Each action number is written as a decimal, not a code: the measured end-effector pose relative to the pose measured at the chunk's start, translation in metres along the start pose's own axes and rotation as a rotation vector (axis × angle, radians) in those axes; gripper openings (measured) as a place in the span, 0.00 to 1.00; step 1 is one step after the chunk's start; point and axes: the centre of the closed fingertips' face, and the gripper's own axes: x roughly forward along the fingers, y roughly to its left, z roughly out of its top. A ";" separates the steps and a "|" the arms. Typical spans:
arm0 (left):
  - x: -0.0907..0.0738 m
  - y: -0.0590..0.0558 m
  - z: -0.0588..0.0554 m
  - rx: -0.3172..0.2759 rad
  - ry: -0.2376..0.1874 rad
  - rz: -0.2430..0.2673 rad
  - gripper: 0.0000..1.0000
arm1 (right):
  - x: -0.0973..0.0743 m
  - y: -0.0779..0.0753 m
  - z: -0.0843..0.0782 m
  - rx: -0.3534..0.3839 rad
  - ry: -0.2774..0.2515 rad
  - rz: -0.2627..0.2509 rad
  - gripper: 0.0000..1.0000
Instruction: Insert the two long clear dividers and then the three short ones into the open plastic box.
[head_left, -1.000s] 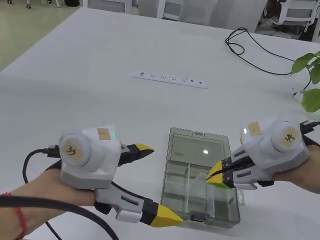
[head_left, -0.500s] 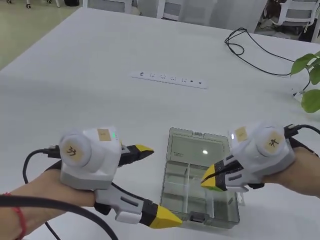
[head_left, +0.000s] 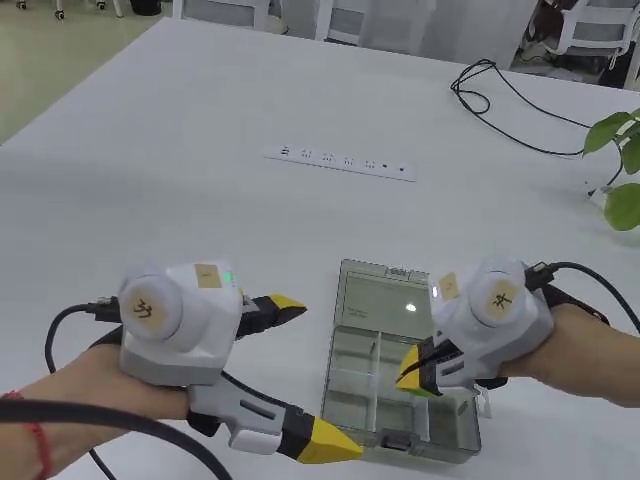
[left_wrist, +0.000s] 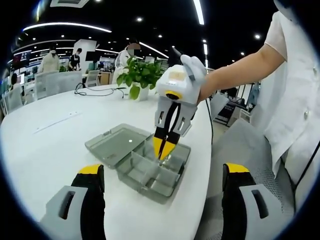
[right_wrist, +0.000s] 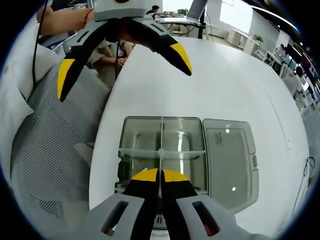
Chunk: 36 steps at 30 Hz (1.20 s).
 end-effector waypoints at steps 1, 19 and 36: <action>0.000 0.000 0.000 -0.002 0.001 0.000 1.00 | 0.001 0.000 0.000 -0.003 0.005 0.000 0.03; 0.001 -0.001 -0.001 -0.009 0.000 -0.007 1.00 | 0.004 0.000 -0.005 0.003 0.015 -0.015 0.05; -0.001 -0.001 -0.001 -0.013 -0.002 -0.003 1.00 | -0.048 -0.004 0.008 0.140 -0.162 -0.081 0.20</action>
